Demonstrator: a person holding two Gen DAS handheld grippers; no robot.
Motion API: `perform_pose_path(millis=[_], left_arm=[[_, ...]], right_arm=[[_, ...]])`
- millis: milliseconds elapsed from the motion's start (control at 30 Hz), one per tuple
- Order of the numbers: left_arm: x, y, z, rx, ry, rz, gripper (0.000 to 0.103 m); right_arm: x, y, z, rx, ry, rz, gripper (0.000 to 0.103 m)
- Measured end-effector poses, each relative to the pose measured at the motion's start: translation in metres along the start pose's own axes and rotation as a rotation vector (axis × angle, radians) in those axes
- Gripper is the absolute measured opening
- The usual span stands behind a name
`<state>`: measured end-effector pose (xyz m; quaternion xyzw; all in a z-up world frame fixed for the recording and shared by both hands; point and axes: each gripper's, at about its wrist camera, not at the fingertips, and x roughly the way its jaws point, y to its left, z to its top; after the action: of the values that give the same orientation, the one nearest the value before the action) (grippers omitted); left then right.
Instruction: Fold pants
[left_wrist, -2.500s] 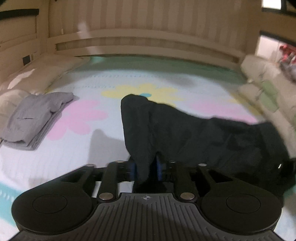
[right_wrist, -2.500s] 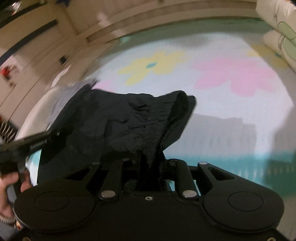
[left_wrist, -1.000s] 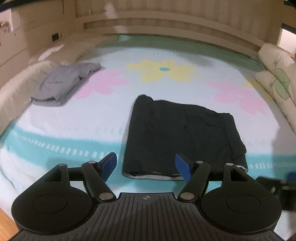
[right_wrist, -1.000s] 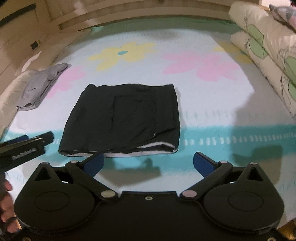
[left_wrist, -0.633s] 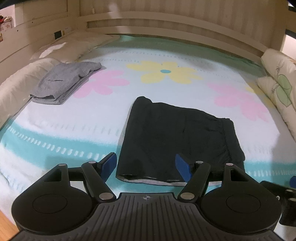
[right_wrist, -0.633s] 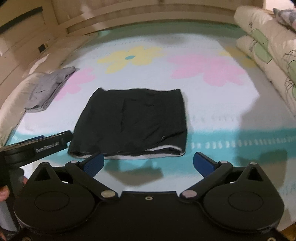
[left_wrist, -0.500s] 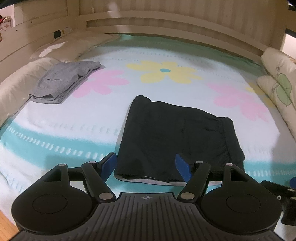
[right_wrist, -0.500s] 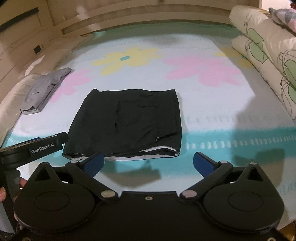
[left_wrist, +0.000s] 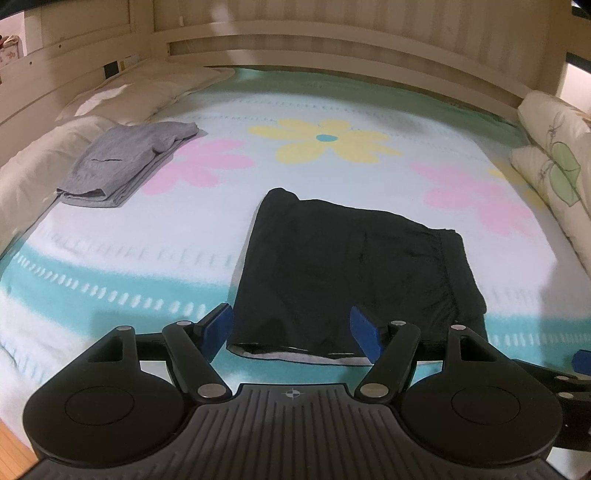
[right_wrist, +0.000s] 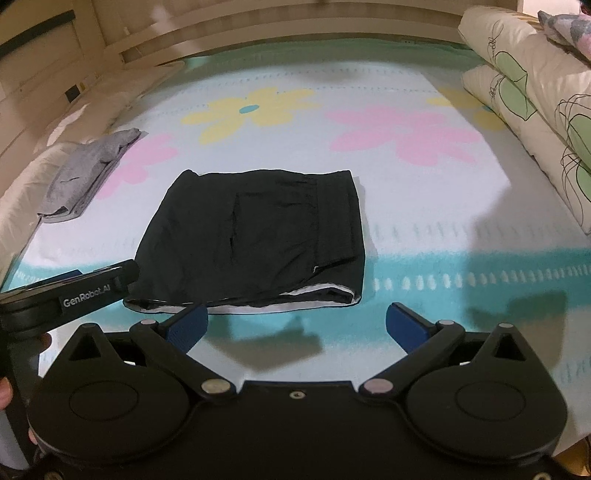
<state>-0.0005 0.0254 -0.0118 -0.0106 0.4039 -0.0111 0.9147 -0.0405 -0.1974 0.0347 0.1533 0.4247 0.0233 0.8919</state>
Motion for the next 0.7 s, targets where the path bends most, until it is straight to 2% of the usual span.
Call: perform_pose_path(millis=[700], left_arm=[[0.0002, -0.0042, -0.0023, 0.005, 0.019, -0.006, 0.068]], right_arm=[[0.0063, 0.0016, -0.0016, 0.009, 0.022, -0.005, 0.102]])
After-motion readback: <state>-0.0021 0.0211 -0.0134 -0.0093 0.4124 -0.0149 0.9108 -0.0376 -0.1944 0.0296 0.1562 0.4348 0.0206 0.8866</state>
